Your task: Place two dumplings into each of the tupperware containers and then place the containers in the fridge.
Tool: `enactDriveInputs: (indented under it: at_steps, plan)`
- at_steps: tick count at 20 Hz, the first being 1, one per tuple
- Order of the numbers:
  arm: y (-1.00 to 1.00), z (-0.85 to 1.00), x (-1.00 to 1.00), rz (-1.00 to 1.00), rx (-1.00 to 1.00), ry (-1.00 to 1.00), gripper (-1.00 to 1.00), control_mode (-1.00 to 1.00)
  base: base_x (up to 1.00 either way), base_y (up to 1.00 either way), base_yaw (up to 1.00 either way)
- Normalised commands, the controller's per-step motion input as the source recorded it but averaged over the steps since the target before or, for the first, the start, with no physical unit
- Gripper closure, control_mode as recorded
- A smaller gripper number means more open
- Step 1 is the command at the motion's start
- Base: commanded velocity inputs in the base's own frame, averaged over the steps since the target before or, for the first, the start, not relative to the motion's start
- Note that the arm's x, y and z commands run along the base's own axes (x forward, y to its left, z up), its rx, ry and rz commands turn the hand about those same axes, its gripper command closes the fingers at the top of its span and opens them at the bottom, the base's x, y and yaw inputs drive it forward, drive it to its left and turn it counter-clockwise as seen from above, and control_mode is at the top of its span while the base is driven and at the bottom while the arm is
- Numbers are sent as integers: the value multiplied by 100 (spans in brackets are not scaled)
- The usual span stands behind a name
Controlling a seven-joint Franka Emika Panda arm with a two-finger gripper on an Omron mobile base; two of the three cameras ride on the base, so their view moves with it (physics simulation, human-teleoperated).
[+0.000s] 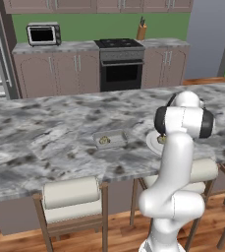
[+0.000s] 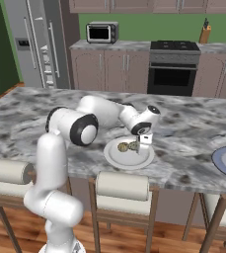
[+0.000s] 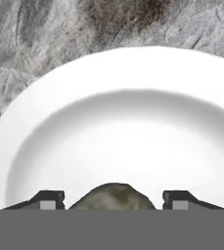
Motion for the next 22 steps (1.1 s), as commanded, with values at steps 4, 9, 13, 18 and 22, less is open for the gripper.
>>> enactDriveInputs:
  at_steps: [4,9,13,18,22]
  plan:
    - [66,45,-4,-7,8,0,100,-100,0,0,0]
    - [89,48,-6,-6,3,0,100,-100,0,0,0]
    - [99,19,0,-4,0,0,100,-100,0,0,0]
    - [99,0,1,-1,0,0,100,-100,0,0,0]
    - [78,1,13,-1,0,0,100,-100,0,0,0]
